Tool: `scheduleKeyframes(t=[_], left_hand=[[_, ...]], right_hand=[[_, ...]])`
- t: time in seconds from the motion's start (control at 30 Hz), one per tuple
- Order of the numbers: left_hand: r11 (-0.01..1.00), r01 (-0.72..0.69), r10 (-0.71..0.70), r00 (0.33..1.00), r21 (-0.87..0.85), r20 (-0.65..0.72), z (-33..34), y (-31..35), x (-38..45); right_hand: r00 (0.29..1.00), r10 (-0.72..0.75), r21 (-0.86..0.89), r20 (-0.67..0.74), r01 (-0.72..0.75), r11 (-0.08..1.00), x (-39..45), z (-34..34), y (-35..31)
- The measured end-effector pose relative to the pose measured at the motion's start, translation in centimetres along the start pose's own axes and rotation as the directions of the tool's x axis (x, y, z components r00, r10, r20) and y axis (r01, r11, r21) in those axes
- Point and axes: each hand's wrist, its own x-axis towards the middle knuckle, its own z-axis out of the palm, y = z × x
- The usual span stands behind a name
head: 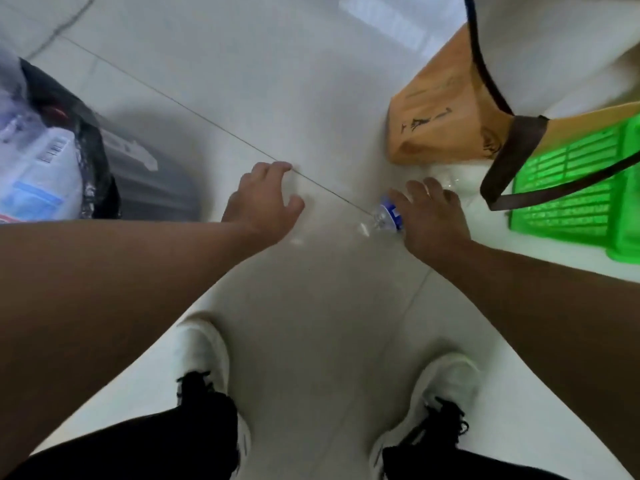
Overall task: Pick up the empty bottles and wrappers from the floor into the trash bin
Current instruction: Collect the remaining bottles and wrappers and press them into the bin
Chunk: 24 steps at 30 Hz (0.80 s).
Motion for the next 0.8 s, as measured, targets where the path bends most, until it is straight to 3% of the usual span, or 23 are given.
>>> scheduleKeyframes(t=[0.07, 0.13, 0.3, 0.4, 0.57, 0.8], left_hand=[[0.999, 0.031, -0.032, 0.999, -0.024, -0.022, 1.2, -0.7, 1.4], [0.995, 0.079, -0.082, 0.996, -0.068, -0.041, 1.4, -1.2, 1.8], [0.990, 0.127, -0.122, 0.989, -0.066, 0.079, -1.9, -0.2, -1.5], [0.988, 0.143, -0.135, 0.983, -0.057, 0.126, -5.8, 1.3, -7.6], [0.985, 0.099, -0.078, 0.987, -0.143, 0.142, -15.4, 3.4, -20.0], [0.863, 0.308, -0.338, 0.941, -0.400, -0.005, -29.9, 4.9, -33.1]], right_hand=[[1.000, -0.012, -0.120, 0.003, 0.012, 0.993, 1.0, 1.9, 0.4], [1.000, -0.024, -0.130, -0.014, 0.022, 0.991, 1.1, 2.7, 0.8], [0.999, 0.030, 0.147, -0.043, -0.023, 0.989, -3.3, -1.2, 0.2], [0.999, 0.024, 0.276, -0.043, -0.011, 0.961, -8.5, -6.2, -1.2], [0.997, -0.073, 0.325, -0.039, 0.082, 0.942, -16.9, -16.8, -3.1], [0.999, 0.028, 0.635, 0.047, -0.051, 0.771, -25.2, -34.0, -7.3]])
